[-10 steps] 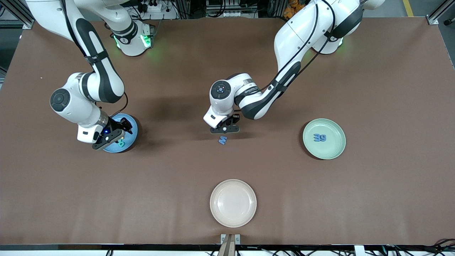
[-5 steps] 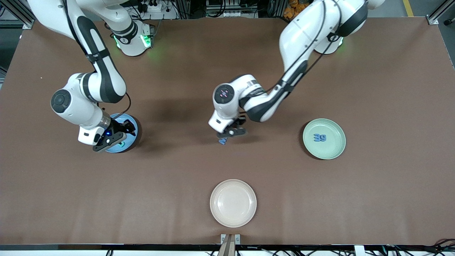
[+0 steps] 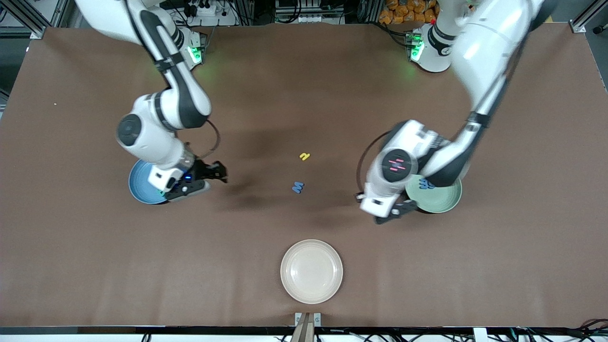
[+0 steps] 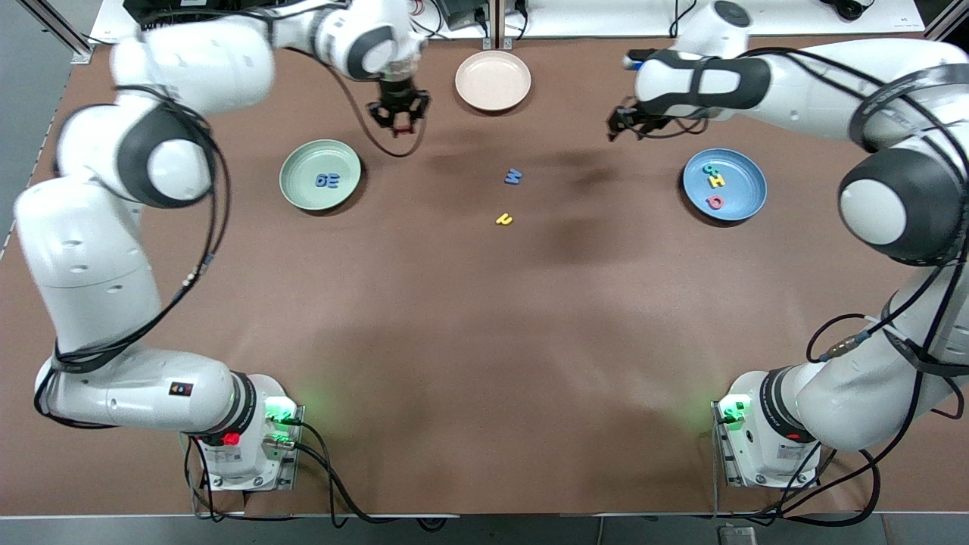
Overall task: Sort uppercase to blue plate, lowercase to green plate
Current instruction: 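Carry the w to the green plate while the right gripper reaches blue W, then release the w on the green plate while the right gripper grasps W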
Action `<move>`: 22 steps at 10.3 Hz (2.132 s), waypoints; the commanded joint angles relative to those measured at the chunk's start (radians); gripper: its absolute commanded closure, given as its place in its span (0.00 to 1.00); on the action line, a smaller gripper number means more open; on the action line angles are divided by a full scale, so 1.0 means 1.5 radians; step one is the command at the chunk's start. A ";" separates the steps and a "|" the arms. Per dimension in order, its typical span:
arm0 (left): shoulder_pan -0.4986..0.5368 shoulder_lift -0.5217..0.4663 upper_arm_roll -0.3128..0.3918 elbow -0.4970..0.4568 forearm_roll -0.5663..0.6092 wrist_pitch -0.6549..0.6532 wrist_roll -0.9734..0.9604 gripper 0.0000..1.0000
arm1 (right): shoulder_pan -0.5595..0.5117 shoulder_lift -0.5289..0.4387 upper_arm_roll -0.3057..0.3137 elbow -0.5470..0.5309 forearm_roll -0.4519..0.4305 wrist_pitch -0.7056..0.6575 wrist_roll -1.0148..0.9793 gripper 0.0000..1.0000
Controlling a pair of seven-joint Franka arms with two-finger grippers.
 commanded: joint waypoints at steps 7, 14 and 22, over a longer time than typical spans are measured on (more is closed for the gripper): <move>0.193 -0.096 -0.029 -0.194 -0.012 -0.047 0.198 0.71 | 0.112 0.243 0.004 0.294 -0.205 0.016 0.705 0.28; 0.227 -0.075 -0.029 -0.158 -0.007 -0.065 0.256 0.00 | 0.188 0.281 0.005 0.327 -0.231 -0.012 0.761 0.30; 0.209 -0.067 -0.029 -0.147 -0.003 -0.055 0.245 0.00 | 0.202 0.337 0.005 0.361 -0.260 -0.006 0.814 0.35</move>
